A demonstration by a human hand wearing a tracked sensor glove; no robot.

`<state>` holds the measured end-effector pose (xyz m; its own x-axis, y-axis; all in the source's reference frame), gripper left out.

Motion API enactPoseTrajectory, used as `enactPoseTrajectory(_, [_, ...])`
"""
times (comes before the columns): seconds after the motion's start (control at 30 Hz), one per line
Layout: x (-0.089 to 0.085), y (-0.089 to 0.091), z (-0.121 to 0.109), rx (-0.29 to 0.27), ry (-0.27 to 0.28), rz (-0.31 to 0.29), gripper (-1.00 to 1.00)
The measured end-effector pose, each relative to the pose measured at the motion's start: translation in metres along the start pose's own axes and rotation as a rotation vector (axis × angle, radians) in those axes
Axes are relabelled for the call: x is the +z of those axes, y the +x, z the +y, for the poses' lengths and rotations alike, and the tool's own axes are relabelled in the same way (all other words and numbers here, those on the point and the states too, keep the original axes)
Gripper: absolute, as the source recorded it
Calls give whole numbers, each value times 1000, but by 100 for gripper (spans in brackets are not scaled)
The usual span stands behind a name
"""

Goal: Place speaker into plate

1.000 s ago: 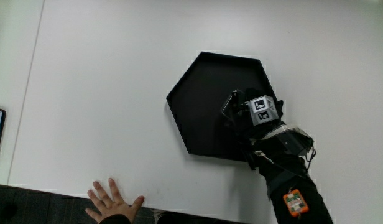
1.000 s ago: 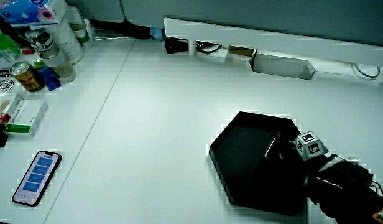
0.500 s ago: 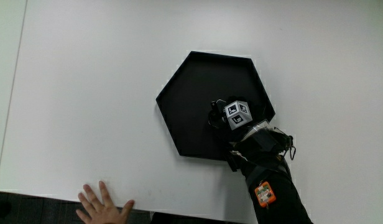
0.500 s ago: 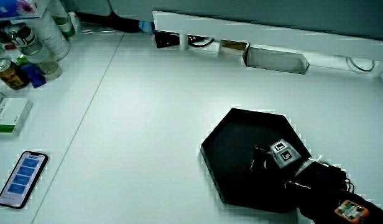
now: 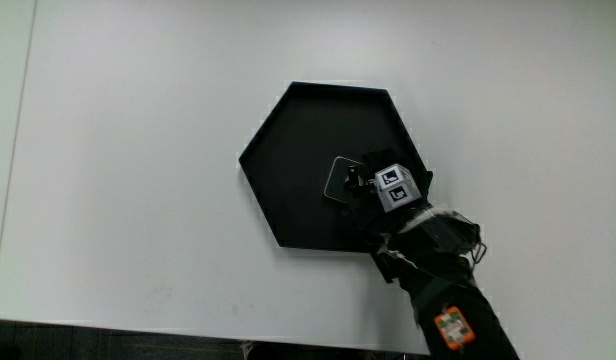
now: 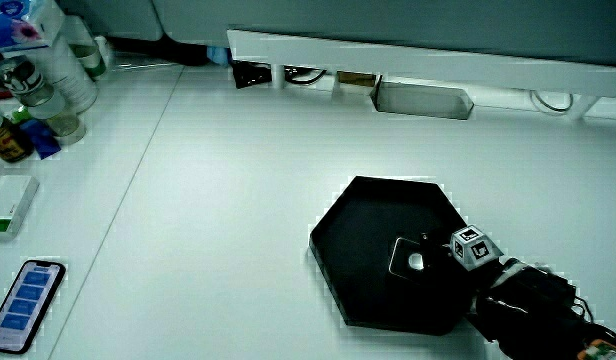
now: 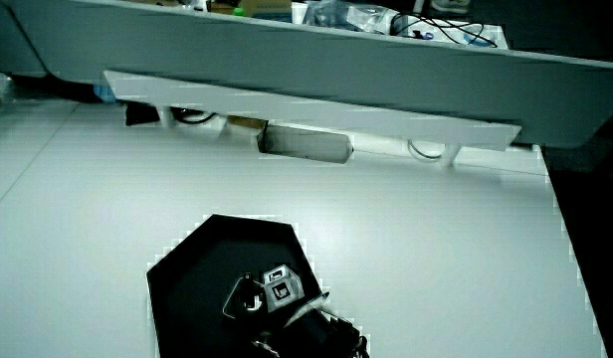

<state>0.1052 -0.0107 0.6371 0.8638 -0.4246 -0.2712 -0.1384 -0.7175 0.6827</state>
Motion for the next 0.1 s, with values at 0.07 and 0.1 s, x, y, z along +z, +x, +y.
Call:
enactPoseTrajectory(0.07, [-5,11,-1,-11,18,25,-82])
enactPoseTrajectory(0.1, [-8,18,0,-3,27,50,-91])
